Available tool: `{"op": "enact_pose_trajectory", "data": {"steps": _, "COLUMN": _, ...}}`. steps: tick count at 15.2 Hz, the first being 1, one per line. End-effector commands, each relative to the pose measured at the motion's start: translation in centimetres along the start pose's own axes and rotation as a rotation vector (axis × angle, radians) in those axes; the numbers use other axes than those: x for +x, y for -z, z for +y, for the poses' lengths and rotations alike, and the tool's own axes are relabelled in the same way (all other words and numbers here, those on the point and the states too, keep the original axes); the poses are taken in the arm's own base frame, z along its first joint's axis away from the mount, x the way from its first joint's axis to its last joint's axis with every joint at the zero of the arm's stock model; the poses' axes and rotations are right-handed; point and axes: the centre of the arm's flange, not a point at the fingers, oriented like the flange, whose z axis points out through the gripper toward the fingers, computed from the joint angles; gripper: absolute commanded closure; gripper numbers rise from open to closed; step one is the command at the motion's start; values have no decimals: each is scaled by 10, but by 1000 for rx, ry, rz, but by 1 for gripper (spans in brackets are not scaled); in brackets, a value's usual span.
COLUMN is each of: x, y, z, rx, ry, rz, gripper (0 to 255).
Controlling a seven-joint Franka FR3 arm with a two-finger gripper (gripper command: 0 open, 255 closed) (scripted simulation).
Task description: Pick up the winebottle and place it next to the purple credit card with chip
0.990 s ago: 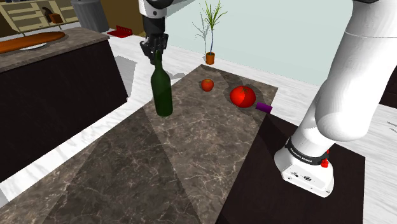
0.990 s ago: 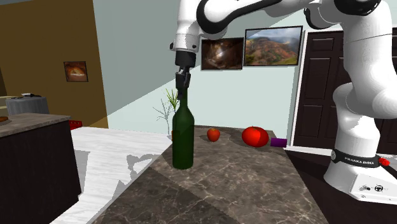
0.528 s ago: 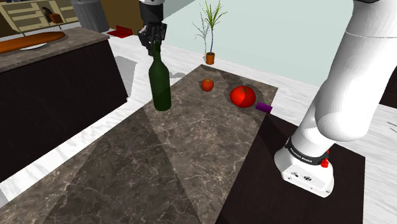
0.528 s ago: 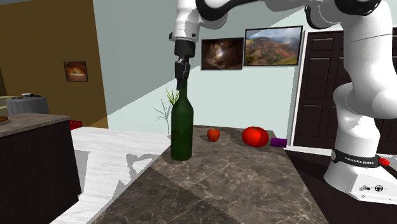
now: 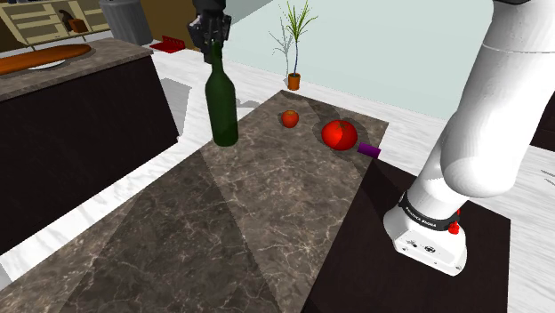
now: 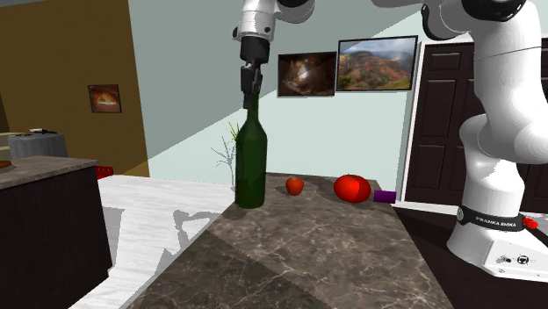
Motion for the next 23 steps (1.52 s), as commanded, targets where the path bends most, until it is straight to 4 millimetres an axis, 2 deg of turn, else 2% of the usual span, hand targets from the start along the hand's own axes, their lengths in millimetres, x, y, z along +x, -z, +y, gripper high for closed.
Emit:
{"op": "enact_pose_trajectory", "data": {"steps": 1, "x": 1, "y": 11, "z": 1, "rx": 0, "ry": 0, "rz": 0, "gripper": 255}}
{"op": "enact_pose_trajectory", "data": {"steps": 5, "x": 3, "y": 29, "z": 0, "rx": 0, "ry": 0, "rz": 0, "gripper": 255}}
{"op": "enact_pose_trajectory", "data": {"steps": 23, "x": -152, "y": 152, "z": 132, "rx": 0, "ry": 0, "rz": 0, "gripper": 255}}
